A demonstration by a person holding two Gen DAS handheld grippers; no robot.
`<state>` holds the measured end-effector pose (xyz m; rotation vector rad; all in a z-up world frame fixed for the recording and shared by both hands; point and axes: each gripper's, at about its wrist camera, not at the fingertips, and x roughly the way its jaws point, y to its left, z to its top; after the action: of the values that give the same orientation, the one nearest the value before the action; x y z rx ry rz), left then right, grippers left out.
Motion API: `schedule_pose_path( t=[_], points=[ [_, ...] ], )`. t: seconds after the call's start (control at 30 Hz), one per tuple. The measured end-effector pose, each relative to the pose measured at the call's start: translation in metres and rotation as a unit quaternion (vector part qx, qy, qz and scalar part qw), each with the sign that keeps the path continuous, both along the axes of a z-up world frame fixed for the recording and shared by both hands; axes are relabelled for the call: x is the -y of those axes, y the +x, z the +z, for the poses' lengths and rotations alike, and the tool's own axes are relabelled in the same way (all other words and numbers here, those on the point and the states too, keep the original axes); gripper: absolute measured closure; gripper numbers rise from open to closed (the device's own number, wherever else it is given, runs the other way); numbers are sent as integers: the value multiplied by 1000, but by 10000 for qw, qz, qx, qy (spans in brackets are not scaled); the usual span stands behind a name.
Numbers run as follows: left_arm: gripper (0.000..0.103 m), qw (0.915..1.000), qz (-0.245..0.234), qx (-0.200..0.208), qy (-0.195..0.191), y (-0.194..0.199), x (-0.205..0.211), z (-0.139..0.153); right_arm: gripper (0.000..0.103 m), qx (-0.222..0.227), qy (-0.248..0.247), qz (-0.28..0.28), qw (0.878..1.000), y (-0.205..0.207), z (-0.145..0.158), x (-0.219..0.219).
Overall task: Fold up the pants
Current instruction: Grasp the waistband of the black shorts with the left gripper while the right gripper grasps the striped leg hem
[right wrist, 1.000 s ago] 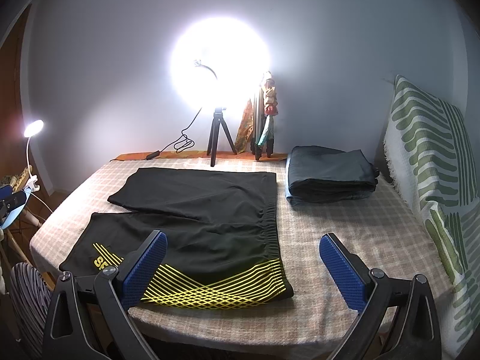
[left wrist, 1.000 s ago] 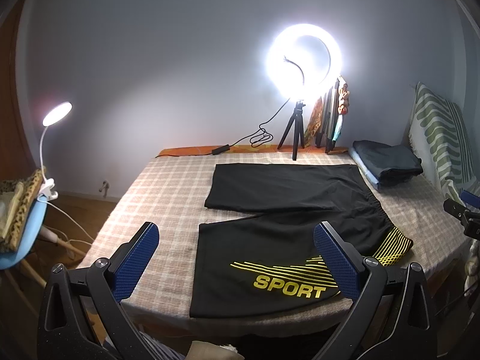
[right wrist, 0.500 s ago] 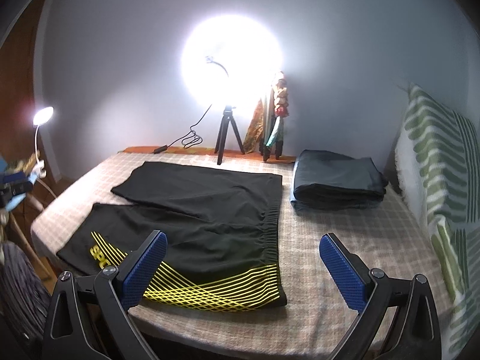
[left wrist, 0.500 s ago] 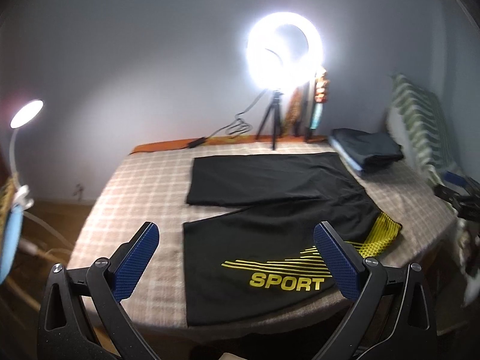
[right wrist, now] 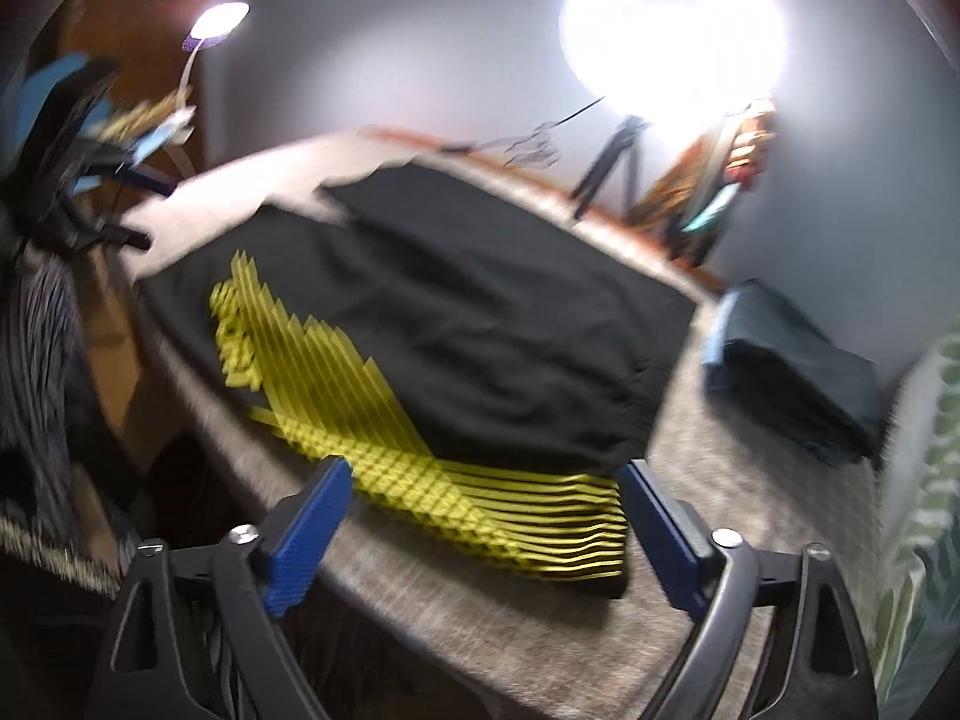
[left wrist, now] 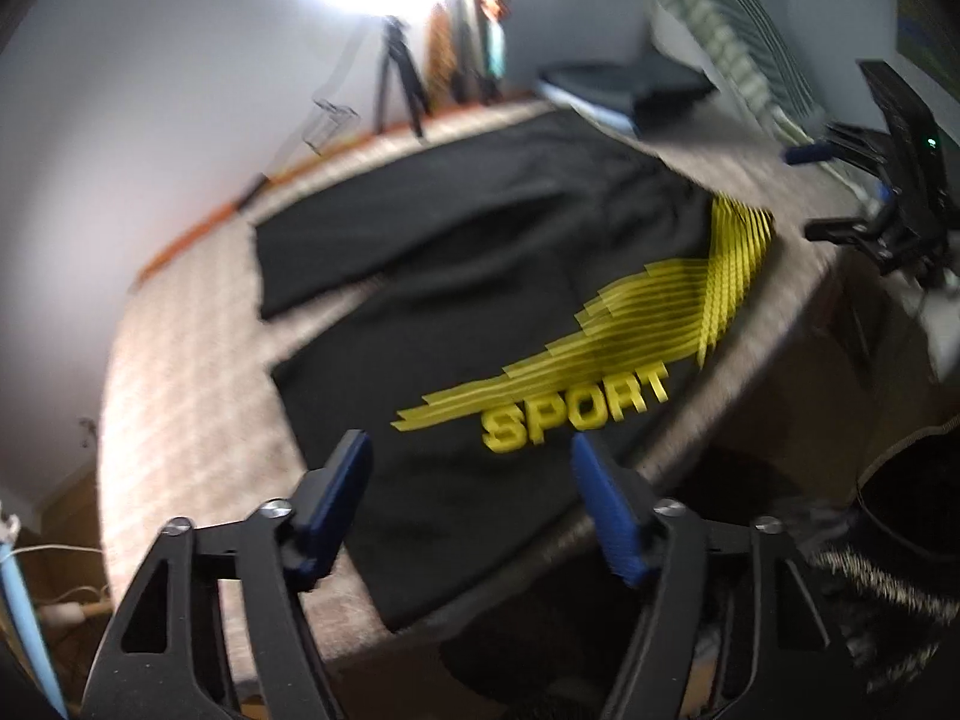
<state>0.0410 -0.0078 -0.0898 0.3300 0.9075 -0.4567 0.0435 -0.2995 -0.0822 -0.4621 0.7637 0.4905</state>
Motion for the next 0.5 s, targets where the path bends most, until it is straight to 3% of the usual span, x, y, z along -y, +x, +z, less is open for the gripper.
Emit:
schedule_pose_path(
  t=[0.17,0.43,0.5],
  points=[
    [43,9988,-331,-367,39,1,8,-19,31,-432,-625,498,9959,7,-39,-16],
    [43,9938,-759,-771,251,3,18,-49,32,-364,-1556,855,9834,12,-68,-21],
    [43,9924,-850,-827,320,5,21,-56,37,-271,-1778,920,9794,12,-73,-25]
  ],
)
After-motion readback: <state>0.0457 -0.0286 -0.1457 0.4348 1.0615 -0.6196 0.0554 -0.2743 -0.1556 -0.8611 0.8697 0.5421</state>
